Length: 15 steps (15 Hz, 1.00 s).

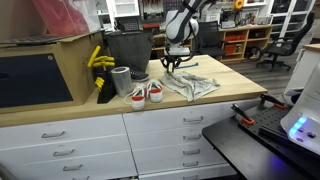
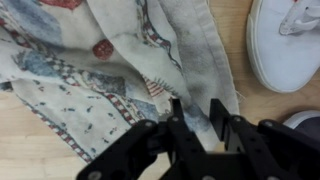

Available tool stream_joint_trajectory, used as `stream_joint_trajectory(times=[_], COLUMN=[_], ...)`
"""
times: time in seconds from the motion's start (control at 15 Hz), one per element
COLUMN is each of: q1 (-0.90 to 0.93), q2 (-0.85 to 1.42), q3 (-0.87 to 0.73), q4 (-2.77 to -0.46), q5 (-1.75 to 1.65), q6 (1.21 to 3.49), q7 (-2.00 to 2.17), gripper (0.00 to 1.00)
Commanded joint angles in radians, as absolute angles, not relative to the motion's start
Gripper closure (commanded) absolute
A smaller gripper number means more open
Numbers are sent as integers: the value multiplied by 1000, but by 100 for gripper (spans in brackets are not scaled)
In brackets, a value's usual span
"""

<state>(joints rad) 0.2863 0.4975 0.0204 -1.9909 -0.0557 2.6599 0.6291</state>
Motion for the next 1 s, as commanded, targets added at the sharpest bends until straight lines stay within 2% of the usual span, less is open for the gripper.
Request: stream_joint_trajectory(times=[0.0, 0.27, 0.33, 0.67, 0.93], q1=[291, 262, 242, 99, 94], q2=[475, 458, 447, 402, 416], q3=[12, 9, 19, 152, 155], q4=[-2043, -2068, -2067, -2057, -2035], q5=[-50, -24, -2, 227, 281], q6=[2717, 2740, 2717, 2515, 2384], q7=[580, 518, 494, 254, 214], gripper=[34, 4, 1, 0, 0])
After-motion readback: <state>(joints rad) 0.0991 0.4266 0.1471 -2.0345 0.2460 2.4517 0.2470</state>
